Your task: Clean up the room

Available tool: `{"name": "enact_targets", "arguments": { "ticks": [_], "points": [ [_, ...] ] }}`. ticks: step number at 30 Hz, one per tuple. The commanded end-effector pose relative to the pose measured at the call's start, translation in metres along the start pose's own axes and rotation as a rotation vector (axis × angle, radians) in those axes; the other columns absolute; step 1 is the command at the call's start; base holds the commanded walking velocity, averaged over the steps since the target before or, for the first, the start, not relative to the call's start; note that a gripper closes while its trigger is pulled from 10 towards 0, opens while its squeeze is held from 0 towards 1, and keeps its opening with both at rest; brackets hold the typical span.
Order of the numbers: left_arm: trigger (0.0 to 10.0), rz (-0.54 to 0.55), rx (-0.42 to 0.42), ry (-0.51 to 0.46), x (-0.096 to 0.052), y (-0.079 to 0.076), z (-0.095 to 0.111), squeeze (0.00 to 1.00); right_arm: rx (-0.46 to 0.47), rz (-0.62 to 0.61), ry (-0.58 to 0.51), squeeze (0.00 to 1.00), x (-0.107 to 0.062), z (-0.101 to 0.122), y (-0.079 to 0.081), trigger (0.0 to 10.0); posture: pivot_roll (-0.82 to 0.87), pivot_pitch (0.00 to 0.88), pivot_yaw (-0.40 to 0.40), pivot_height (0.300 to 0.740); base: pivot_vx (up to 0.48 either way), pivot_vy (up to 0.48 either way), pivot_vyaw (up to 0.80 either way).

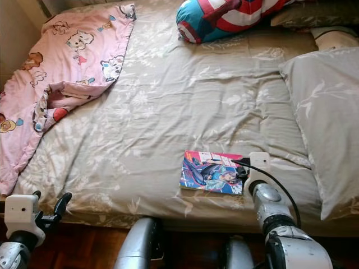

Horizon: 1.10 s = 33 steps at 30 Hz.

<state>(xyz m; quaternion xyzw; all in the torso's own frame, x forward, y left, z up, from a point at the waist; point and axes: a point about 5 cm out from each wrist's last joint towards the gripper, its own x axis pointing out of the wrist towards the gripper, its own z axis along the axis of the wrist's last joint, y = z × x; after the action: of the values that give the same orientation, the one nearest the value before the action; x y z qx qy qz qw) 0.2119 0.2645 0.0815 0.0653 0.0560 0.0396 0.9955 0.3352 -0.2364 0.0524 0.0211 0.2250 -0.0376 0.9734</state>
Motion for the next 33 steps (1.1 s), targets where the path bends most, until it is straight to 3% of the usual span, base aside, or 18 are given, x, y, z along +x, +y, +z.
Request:
{"name": "enact_targets", "arguments": {
  "ticks": [1, 4, 9, 12, 13, 20, 27, 33],
  "points": [
    [10.0, 0.019, -0.003, 0.033, -0.003, 0.002, -0.010, 0.00, -0.001, -0.003, 0.029, 0.00, -0.003, -0.016, 0.000, 10.0, 0.14, 0.191, 0.103, 0.633, 0.000, 0.000, 0.00],
    [10.0, 0.038, -0.046, 0.047, 0.002, -0.002, -0.019, 0.00, -0.010, 0.000, 0.032, 0.00, -0.007, -0.030, -0.001, 10.0, 0.11, 0.168, 0.087, 0.633, 0.000, 0.000, 0.00],
    [10.0, 0.079, -0.122, 0.104, 0.006, -0.005, -0.041, 0.00, 0.081, -0.021, 0.002, 0.00, -0.015, -0.049, -0.001, 10.0, 0.07, 0.103, 0.056, 0.633, 0.000, 0.000, 0.00],
    [10.0, 0.076, -0.148, 0.173, 0.011, -0.014, -0.061, 0.00, 0.131, -0.046, 0.023, 0.00, -0.022, -0.071, 0.002, 10.0, 0.04, 0.034, 0.037, 0.633, 0.000, 0.000, 0.00],
    [10.0, 0.072, -0.159, 0.222, 0.012, -0.020, -0.073, 0.00, 0.152, -0.048, 0.047, 0.00, -0.029, -0.088, 0.006, 10.0, 0.03, 0.011, 0.035, 0.633, 0.000, 0.000, 0.00],
    [10.0, 0.056, -0.186, 0.378, 0.012, -0.035, -0.104, 0.00, 0.201, -0.109, 0.165, 0.00, -0.053, -0.138, 0.009, 10.0, -0.03, 0.000, 0.043, 0.638, 0.000, 0.000, 0.00],
    [10.0, 0.037, -0.171, 0.468, 0.015, -0.043, -0.117, 0.00, 0.218, -0.141, 0.277, 0.00, -0.063, -0.160, 0.014, 10.0, -0.05, 0.000, 0.052, 0.688, 0.000, 0.000, 0.00],
    [10.0, 0.035, -0.158, 0.563, 0.011, -0.046, -0.127, 0.00, 0.212, -0.112, 0.321, 0.00, -0.063, -0.165, 0.025, 10.0, -0.03, 0.000, 0.046, 0.723, 0.000, 0.000, 0.00]
  ]
}}
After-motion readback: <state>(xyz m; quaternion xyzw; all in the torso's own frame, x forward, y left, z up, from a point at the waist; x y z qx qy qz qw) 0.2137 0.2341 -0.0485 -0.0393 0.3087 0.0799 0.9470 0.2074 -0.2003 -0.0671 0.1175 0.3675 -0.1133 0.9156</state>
